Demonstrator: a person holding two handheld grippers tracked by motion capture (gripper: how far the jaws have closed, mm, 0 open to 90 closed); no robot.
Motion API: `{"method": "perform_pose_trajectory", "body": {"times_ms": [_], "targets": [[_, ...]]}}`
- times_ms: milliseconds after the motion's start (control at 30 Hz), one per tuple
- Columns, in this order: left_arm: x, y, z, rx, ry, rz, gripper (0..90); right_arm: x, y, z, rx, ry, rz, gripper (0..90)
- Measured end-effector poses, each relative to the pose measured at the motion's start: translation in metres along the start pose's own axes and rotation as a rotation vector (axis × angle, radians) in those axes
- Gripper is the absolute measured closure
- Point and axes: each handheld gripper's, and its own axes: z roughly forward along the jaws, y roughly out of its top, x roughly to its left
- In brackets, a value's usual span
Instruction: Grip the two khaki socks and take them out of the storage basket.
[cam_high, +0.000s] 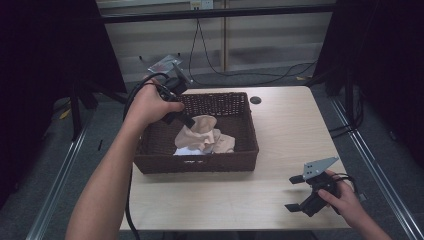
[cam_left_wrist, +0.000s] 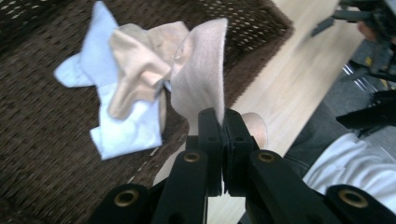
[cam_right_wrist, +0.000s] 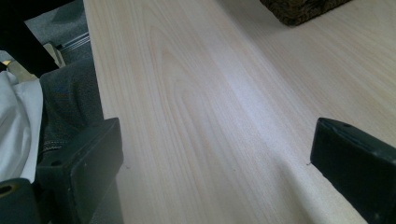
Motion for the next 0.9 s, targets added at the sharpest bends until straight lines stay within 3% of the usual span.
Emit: {"method": "perform_pose_trajectory", "body": {"times_ms": [467, 900], "targets": [[-0.026, -0.004, 0.001, 0.022, -0.034, 0.086, 88.1, 0.000, 0.000, 0.001, 0.000, 0.002, -0.002, 2.5], [-0.044, -0.013, 0.022, 0.046, -0.041, 0.140, 88.1, 0.000, 0.000, 0.001, 0.001, 0.005, -0.002, 2.5]]}}
